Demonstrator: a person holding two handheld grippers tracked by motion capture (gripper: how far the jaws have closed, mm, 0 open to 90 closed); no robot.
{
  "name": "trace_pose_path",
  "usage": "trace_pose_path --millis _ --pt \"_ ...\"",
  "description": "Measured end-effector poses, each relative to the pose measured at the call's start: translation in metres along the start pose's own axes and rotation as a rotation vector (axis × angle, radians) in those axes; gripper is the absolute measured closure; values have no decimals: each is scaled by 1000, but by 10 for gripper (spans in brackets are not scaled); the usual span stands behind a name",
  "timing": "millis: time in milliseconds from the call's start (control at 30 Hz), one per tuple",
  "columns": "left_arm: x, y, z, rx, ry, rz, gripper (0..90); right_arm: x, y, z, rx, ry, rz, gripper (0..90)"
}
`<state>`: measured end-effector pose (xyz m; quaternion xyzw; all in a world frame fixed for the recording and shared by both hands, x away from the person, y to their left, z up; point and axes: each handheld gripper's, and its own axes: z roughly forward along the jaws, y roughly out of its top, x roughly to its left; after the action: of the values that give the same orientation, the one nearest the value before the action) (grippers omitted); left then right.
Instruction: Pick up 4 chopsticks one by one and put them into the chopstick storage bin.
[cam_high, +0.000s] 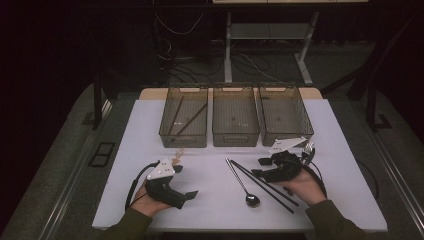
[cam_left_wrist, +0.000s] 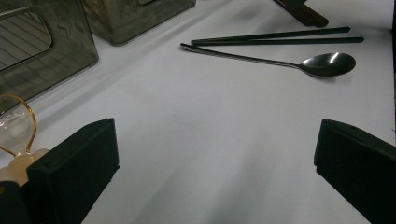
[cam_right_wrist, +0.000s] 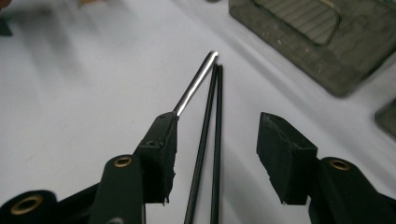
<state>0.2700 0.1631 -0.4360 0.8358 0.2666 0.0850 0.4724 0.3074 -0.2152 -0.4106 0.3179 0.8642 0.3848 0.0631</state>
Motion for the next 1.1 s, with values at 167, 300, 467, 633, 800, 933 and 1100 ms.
trace_pose_path --millis 167,300,467,633,800,933,1100 --pt "0 0 0 -4 -4 -3 0 1 -16 -13 10 -9 25 505" --pt "0 -1 0 -13 -6 -6 0 0 -26 -22 30 -19 39 550" --pt "1 -1 0 -10 -5 -7 0 1 -40 -31 35 -17 49 578" --pt "0 -1 0 -16 -6 -8 0 3 -51 -35 53 -39 44 661" --pt "0 -1 0 -11 -7 -7 0 2 -53 -31 70 -37 29 725" --pt "0 -1 0 -12 -8 -8 0 0 -55 -25 95 -29 25 759" --pt "0 -1 0 -10 -8 -6 0 1 -56 -19 114 -22 13 789"
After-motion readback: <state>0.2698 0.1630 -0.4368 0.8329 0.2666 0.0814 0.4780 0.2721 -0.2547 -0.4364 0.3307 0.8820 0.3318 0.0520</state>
